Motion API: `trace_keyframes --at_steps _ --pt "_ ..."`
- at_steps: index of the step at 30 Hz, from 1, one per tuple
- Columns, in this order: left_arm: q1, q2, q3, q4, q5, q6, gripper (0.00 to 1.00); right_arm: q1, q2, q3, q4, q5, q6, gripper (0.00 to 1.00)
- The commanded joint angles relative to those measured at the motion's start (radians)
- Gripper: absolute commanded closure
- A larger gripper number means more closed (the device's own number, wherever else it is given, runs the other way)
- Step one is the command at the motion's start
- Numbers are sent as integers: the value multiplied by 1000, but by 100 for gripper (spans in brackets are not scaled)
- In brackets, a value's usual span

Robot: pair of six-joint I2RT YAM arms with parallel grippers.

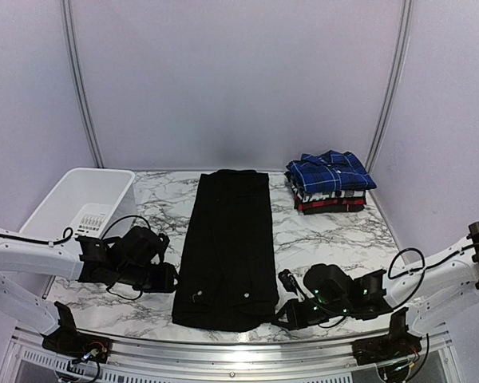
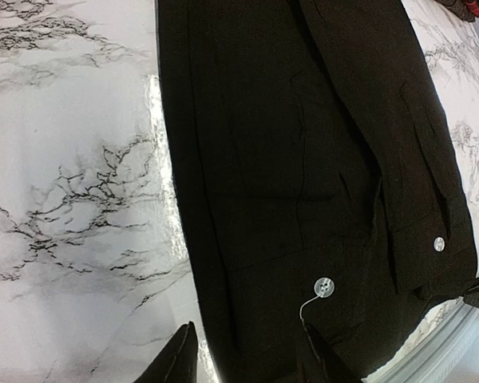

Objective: Fold and stack the long sleeve shirts
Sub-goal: Fold the 1/3-folded shirt at the center of the board, then pick up the rectangle-folded shirt from the center of the board.

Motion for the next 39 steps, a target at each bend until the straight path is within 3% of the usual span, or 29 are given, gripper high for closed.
trace_keyframes --at_steps 1,6,7,10,13,22,28,39 --pt "-3 36 20 27 16 23 56 17 -71 32 -74 -65 16 100" --pt "-2 74 35 30 49 32 55 18 -7 -31 -7 -151 33 100" --pt "-1 80 37 30 52 34 55 20 8 -42 11 -160 34 96" --pt "4 81 36 26 63 45 55 21 30 -43 14 -164 11 66" --pt "14 79 38 18 65 59 55 17 3 -1 -36 -125 -12 49" --pt "80 54 56 -23 142 106 50 -192 -103 -26 -40 -141 -38 38" --pt "114 78 75 -35 212 162 49 -289 34 -5 89 -233 -76 35" --pt "130 175 38 -34 314 234 47 -308 174 15 160 -303 -78 37"
